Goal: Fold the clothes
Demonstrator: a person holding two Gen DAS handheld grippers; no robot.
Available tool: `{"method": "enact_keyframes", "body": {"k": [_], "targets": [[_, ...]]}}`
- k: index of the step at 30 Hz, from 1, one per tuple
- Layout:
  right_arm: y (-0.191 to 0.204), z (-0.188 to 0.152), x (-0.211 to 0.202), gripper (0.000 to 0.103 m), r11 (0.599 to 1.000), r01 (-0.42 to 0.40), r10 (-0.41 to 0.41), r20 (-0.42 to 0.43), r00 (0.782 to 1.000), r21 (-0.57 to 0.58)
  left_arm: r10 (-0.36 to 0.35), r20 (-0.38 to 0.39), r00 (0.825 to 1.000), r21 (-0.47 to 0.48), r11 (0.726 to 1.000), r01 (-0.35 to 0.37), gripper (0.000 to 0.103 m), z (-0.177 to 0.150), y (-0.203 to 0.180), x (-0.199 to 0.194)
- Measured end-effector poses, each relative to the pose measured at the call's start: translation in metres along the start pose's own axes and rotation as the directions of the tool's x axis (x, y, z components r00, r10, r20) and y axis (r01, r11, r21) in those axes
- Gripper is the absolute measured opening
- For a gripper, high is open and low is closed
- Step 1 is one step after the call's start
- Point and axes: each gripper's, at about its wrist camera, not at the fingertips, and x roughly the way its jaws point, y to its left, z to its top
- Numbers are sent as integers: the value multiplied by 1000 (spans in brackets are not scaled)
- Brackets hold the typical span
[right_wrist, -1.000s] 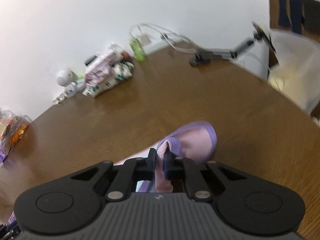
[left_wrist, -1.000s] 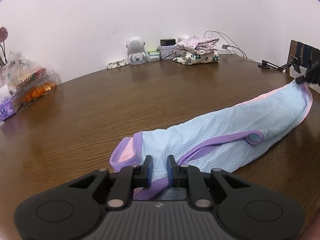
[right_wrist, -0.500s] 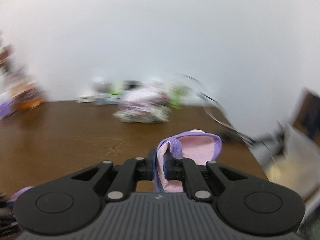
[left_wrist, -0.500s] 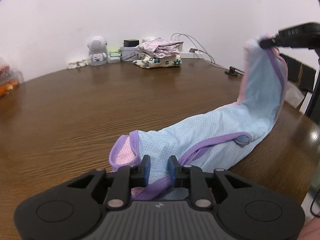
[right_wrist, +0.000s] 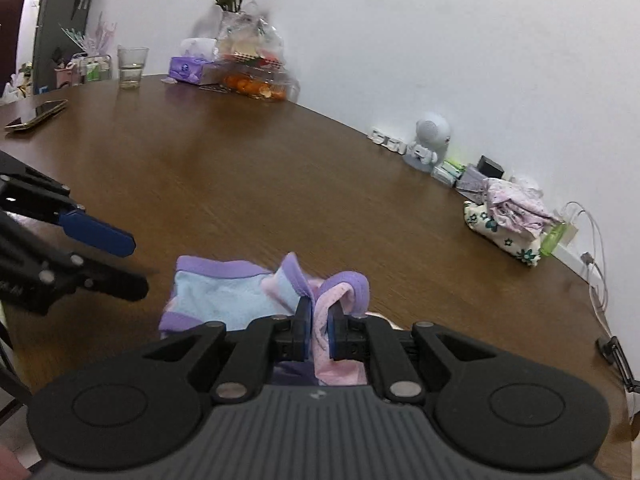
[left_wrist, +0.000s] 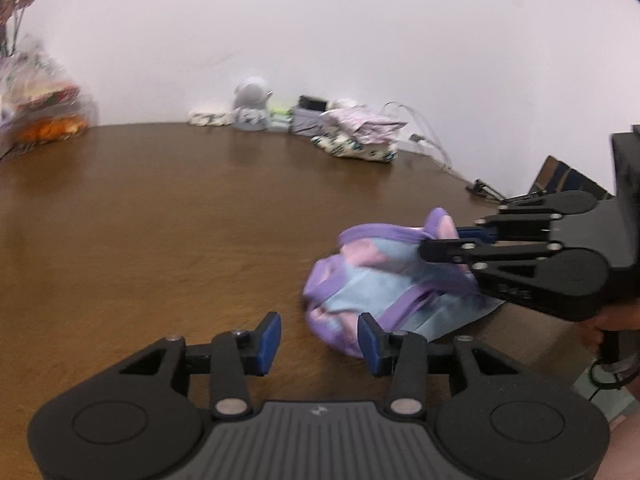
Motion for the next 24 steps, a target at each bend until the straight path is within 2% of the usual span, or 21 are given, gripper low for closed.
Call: {"method": "enact_keyframes", "body": {"k": [3,6,8,10,13,14,17,18,20,21,22,23,24], "targets": [[4,-4,-1,14,996,-91,91,-10,996,-4,-6,1,1000,-24,1000,6,41,0,4,3],[7,-8,-7,39,975,-221,221,-9,975,-12,-22,9,1000,-26,999,22,41,0,4,4],[3,-7,-8,40,959,-282,282,-11,959,2,-23,13,1000,-23,999,23,41,1,4,2],[-14,-7,-16,45,945,-316,317,2,948,78,-20,19,1000,-21,1000,21,41,4,5,1],[-39,-7,-28,46,908,-369,370,37,928,195,3,39,999,-13,1000,-3,41,11,6,-2],[-48,-7,-31,47,893,-385,384,51,922,232,13,48,999,-11,1000,-13,41,14,6,-4],[-52,1,-20,50,914,-325,329,23,944,242,31,74,997,-7,1000,-30,41,19,5,-10],[-54,5,-11,53,901,-333,343,14,939,277,34,80,996,-7,999,-34,41,20,4,-12],[-55,13,9,53,875,-337,368,-24,929,348,37,86,996,-12,999,-37,41,19,2,-16],[-55,17,20,48,862,-334,380,-52,923,382,38,86,996,-15,999,-37,41,17,2,-18],[-52,19,26,35,855,-341,394,-62,917,390,39,86,995,-18,999,-38,41,15,3,-21],[-49,21,33,4,849,-348,407,-72,911,398,43,86,995,-21,999,-42,41,14,4,-23],[-47,23,39,2,843,-355,420,-80,904,404,49,84,995,-23,999,-47,41,13,5,-25]]}}
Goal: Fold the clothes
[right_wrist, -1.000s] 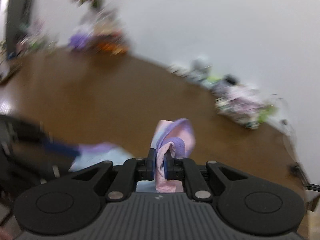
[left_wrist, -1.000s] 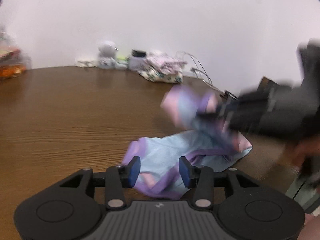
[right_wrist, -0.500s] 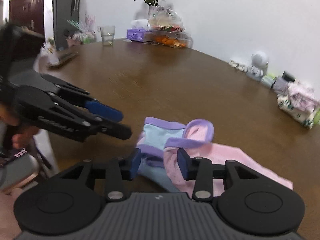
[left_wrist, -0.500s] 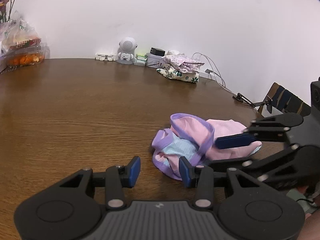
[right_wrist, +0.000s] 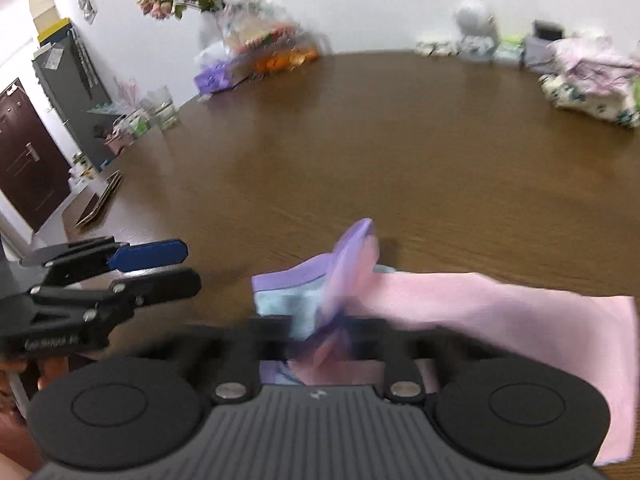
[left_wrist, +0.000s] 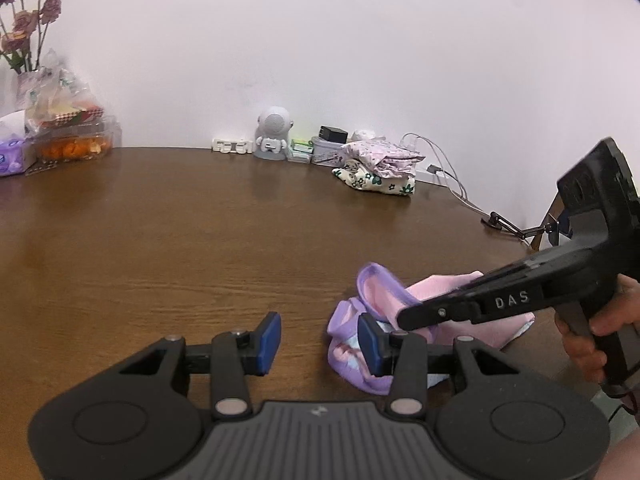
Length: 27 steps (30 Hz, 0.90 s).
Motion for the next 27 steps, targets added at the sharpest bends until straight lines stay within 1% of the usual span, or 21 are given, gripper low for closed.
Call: {"method": "enact_keyframes", "body": {"k": [3,4,8,9,10,11,12,13,15,16,17,19,20,22,23,24,27], "targets": [[24,3,1,2,991,-3,6,21,1000,-131,14,-8,1000,-6,1000,-15,41,-1,5,-3],[30,3,2,2,987,-8,11,20,1000,-158,17,-10,1000,-6,1000,-17,41,-1,7,-2],[34,-4,16,3,988,-61,55,-42,998,-140,13,-21,1000,-10,1000,-13,41,-1,9,1],[32,-6,20,6,990,-64,57,-54,997,-129,11,-22,1000,-11,1000,-11,41,-1,9,2],[30,-9,21,13,990,-76,70,-55,996,-118,10,-22,1000,-11,1000,-10,41,0,9,4],[27,-11,14,18,990,-100,97,-26,995,-101,9,-21,1000,-9,1000,-9,41,2,9,4],[24,-13,7,33,989,-124,125,5,992,-85,8,-20,1000,-8,1000,-8,41,3,9,5],[21,-16,-1,45,987,-147,150,36,988,-70,7,-17,1000,-5,1000,-7,41,5,8,6],[13,-19,-29,48,985,-155,163,113,980,-79,-3,-10,1000,12,1000,3,41,11,5,8],[7,-20,-41,49,987,-140,151,139,979,-83,-12,-6,1000,23,1000,12,41,15,3,11],[1,-22,-52,49,991,-108,120,159,980,-80,-24,-2,1000,37,999,24,40,19,-1,14],[-12,-29,-66,49,997,9,6,182,983,-81,-60,3,998,74,995,60,38,29,-12,24],[-19,-33,-68,49,993,90,-74,187,980,-80,-83,2,997,97,992,82,38,33,-20,30],[-31,-38,-66,49,977,200,-183,191,964,-71,-112,-14,994,142,983,113,38,35,-36,44],[-35,-41,-63,49,972,223,-207,184,961,-72,-115,-30,993,165,979,118,36,34,-44,52],[-35,-44,-59,49,972,221,-205,175,963,-78,-106,-52,993,185,976,114,36,32,-51,60],[-34,-55,-48,49,962,239,-218,154,964,-130,-50,-114,992,203,977,73,34,19,-56,78]]}}
